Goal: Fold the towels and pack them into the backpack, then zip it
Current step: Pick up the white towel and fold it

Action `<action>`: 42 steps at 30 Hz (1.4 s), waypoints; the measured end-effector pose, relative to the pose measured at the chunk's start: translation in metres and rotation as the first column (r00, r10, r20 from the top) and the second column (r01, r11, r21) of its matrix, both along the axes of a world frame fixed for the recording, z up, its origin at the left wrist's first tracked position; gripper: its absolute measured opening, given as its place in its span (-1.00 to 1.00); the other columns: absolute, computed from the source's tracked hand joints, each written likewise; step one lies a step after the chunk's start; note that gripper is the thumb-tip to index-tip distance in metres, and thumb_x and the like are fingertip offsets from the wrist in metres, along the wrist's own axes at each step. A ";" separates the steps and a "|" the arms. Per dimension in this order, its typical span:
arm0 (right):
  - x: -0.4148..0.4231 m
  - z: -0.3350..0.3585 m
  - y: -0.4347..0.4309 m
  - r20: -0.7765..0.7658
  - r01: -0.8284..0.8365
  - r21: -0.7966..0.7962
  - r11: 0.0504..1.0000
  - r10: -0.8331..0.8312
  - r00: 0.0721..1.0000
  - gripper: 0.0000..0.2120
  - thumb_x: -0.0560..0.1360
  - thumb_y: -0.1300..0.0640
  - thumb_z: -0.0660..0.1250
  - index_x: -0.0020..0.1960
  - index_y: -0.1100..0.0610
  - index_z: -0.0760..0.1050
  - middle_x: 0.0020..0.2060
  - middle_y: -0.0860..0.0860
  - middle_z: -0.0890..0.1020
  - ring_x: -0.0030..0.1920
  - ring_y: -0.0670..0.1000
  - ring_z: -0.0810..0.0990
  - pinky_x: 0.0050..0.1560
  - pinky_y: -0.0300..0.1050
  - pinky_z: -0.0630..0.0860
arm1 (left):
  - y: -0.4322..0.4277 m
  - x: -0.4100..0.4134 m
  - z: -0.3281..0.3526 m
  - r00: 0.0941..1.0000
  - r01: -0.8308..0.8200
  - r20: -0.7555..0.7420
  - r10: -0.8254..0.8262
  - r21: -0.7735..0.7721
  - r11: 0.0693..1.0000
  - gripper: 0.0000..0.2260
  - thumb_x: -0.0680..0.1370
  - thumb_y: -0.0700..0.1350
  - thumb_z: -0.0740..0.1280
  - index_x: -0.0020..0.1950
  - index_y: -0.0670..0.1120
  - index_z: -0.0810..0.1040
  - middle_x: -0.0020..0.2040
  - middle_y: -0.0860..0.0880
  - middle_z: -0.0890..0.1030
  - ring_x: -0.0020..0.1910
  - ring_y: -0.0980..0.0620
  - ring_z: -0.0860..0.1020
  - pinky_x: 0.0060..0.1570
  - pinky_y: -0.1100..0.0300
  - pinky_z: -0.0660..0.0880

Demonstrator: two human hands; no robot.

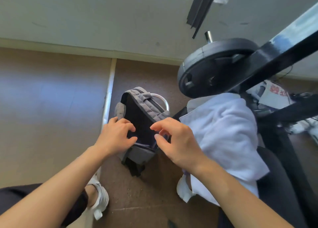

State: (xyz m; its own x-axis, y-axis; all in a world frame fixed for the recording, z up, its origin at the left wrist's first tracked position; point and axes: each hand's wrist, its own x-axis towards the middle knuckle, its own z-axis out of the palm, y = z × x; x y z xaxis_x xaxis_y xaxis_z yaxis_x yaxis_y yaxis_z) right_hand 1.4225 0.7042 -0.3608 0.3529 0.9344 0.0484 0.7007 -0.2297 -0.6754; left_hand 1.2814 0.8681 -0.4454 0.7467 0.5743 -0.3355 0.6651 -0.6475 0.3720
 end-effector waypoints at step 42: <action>0.069 0.028 -0.154 -0.093 0.476 0.237 0.847 -0.468 0.879 -0.39 0.49 0.04 0.49 0.49 -0.01 0.36 0.34 0.04 0.45 0.32 0.05 0.47 0.25 -0.02 0.53 | -0.174 0.083 0.150 0.585 0.092 0.719 0.375 -0.519 0.850 -0.89 0.66 -0.01 0.30 0.03 -0.02 0.54 -0.09 -0.06 0.61 -0.11 0.01 0.58 -0.07 -0.06 0.60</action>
State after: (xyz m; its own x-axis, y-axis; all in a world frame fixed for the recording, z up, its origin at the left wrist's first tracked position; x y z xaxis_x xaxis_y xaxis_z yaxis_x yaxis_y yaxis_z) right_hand 1.4916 0.5499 -0.3324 0.7537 0.6135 0.2358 0.5282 -0.3518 -0.7728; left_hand 1.3640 0.6942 -0.2953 0.7602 0.6442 0.0838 0.0298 -0.1634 0.9861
